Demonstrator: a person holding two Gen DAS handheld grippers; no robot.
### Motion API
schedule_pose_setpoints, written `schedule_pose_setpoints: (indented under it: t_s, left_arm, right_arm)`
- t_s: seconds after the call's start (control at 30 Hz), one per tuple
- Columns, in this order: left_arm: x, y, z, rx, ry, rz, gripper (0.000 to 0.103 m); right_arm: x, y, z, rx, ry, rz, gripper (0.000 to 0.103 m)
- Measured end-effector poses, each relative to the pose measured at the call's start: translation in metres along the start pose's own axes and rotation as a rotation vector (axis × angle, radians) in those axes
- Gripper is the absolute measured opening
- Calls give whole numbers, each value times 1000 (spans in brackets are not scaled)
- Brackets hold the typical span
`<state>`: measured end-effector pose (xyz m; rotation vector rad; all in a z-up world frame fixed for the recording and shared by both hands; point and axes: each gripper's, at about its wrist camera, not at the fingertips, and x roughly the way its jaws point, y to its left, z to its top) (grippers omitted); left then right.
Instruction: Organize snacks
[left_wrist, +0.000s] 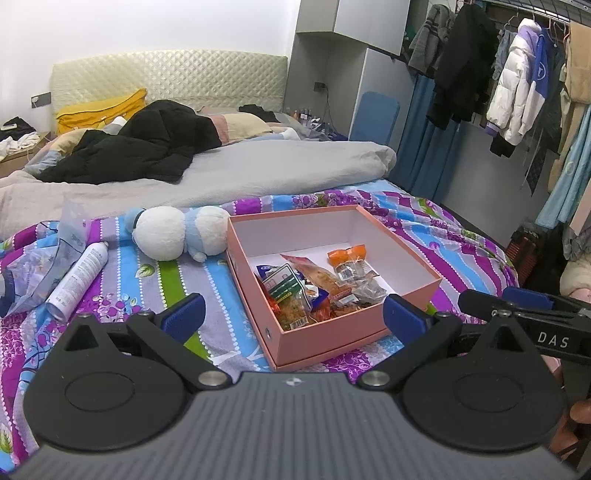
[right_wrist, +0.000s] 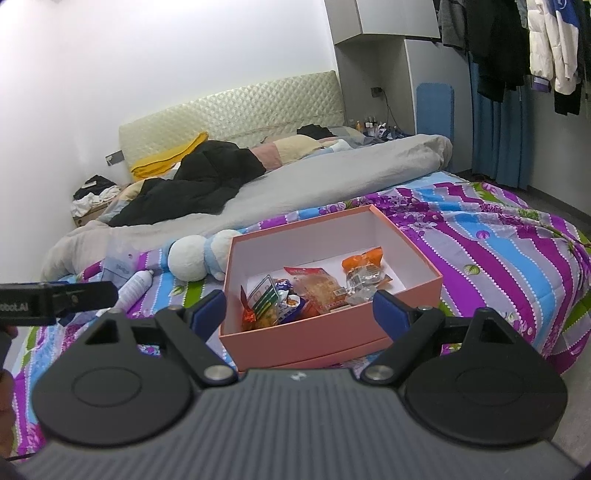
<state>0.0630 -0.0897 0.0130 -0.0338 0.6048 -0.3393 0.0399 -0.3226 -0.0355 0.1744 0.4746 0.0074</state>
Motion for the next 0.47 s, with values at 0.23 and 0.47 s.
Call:
schedule_pose_setpoints:
  t_s: [0.23, 0.47]
  left_arm:
    - [-5, -1, 1, 0, -12, 5, 103]
    - [-6, -1, 0, 2, -9, 2, 103]
  right_arm:
    - [-2, 1, 0, -5, -7, 1, 88]
    - [-4, 2, 0, -10, -11, -1, 88]
